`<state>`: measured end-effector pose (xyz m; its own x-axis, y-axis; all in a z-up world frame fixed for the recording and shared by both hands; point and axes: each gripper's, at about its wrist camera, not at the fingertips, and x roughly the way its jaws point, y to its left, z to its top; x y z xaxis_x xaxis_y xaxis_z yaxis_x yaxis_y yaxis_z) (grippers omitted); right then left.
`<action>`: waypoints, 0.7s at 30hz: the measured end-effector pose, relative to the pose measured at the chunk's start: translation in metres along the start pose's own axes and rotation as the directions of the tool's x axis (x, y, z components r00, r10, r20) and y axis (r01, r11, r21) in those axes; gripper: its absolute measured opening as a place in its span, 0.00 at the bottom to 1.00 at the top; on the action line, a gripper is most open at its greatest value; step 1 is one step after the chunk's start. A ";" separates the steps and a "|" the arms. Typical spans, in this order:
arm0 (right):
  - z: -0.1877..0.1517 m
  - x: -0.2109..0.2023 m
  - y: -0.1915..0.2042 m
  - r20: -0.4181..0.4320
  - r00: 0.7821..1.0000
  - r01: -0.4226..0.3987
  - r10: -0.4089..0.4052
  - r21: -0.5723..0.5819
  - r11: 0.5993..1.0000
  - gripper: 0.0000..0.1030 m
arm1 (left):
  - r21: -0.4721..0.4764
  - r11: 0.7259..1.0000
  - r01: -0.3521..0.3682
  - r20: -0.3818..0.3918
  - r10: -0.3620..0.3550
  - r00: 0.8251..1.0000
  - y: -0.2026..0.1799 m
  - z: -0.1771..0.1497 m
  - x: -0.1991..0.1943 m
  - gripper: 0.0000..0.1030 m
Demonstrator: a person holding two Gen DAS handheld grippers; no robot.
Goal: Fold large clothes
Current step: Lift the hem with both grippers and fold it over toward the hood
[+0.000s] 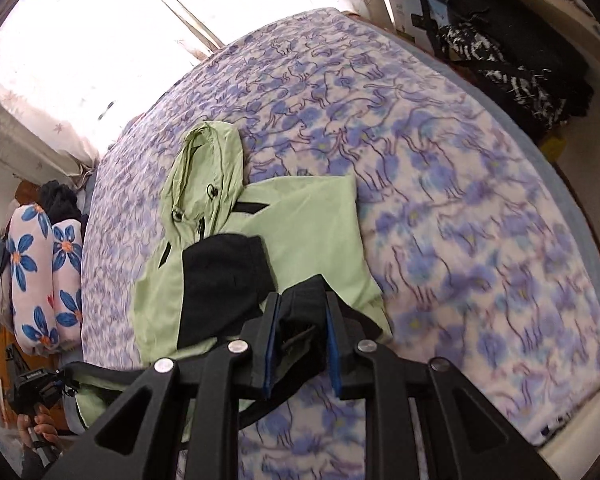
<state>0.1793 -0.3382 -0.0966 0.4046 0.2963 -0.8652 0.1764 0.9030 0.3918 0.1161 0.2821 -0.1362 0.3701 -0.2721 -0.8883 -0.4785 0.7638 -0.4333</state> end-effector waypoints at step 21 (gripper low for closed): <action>0.080 0.172 0.013 -0.133 0.989 0.061 -0.072 -0.084 0.995 0.47 | 0.131 0.953 -0.274 -0.016 0.278 0.960 -0.031 0.104 0.129 0.53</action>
<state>0.3227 -0.3004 -0.2156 0.2683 0.2691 -0.9250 0.1246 0.9424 0.3103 0.2615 0.2840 -0.2220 0.2098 -0.0582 -0.9760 -0.4533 0.8787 -0.1498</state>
